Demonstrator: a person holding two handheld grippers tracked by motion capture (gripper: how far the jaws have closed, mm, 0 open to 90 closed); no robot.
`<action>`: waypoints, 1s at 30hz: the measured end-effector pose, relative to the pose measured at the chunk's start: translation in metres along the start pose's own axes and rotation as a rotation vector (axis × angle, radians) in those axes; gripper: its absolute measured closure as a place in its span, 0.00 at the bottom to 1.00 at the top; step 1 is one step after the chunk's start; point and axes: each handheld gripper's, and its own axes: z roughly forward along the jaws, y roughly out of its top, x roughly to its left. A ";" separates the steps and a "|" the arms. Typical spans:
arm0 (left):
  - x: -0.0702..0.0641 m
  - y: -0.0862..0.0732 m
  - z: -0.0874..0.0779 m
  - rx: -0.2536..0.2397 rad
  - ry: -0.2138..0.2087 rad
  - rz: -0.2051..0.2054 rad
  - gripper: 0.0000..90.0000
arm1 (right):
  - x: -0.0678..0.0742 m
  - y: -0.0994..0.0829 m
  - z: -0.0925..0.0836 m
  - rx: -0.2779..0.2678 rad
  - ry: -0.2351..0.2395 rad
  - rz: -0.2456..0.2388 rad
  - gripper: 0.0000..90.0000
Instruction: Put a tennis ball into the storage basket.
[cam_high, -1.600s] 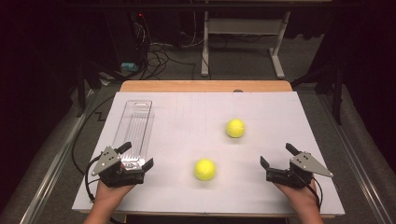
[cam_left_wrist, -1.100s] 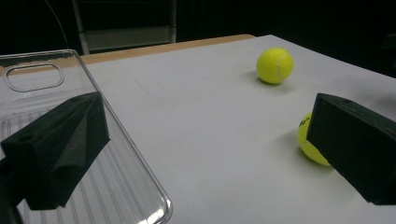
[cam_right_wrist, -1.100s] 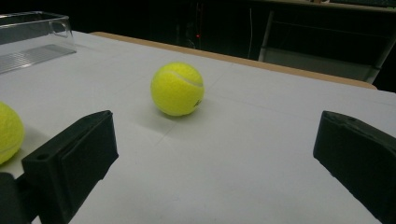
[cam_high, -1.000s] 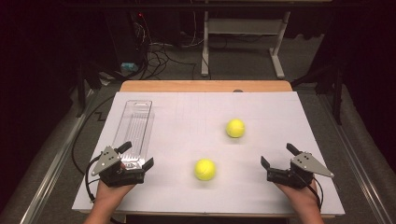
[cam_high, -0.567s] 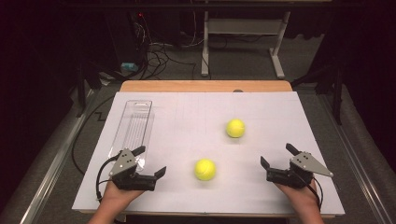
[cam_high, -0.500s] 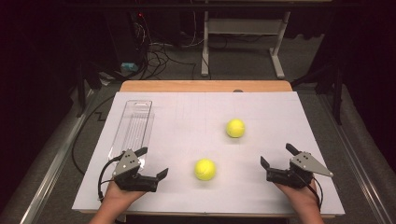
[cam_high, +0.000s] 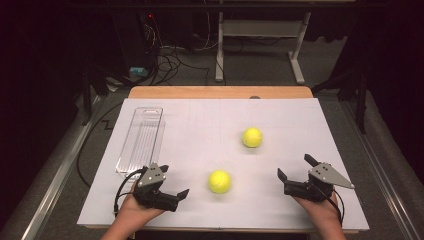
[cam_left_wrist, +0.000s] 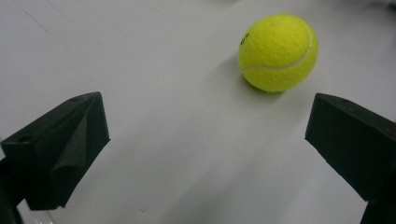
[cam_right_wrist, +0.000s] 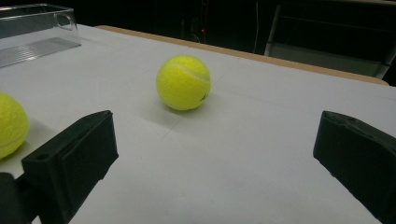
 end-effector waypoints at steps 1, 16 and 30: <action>-0.001 0.000 0.001 0.009 -0.004 0.000 0.01 | 0.000 0.000 0.000 0.001 -0.001 -0.003 0.00; -0.011 0.002 0.019 0.175 -0.031 0.019 0.01 | 0.000 0.000 0.008 0.021 0.013 -0.017 0.00; -0.018 0.035 0.031 0.341 -0.096 0.033 0.01 | 0.002 0.000 0.005 0.026 0.050 -0.033 0.00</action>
